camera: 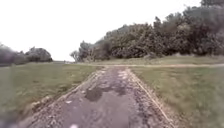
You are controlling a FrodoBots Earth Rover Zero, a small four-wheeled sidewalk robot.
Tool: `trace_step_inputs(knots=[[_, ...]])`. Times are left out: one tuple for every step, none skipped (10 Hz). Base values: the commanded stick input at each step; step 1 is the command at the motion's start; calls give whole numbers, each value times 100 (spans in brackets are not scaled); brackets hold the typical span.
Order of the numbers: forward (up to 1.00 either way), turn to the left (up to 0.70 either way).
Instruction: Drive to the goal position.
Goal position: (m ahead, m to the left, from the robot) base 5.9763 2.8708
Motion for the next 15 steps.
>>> trace_step_inputs(knots=[[70, 2], [70, 0], [70, 0], [70, 0], [70, 0], [70, 0], [70, 0], [70, 0], [70, 0], [70, 0], [70, 0], [70, 0], [70, 0], [70, 0], [70, 0]])
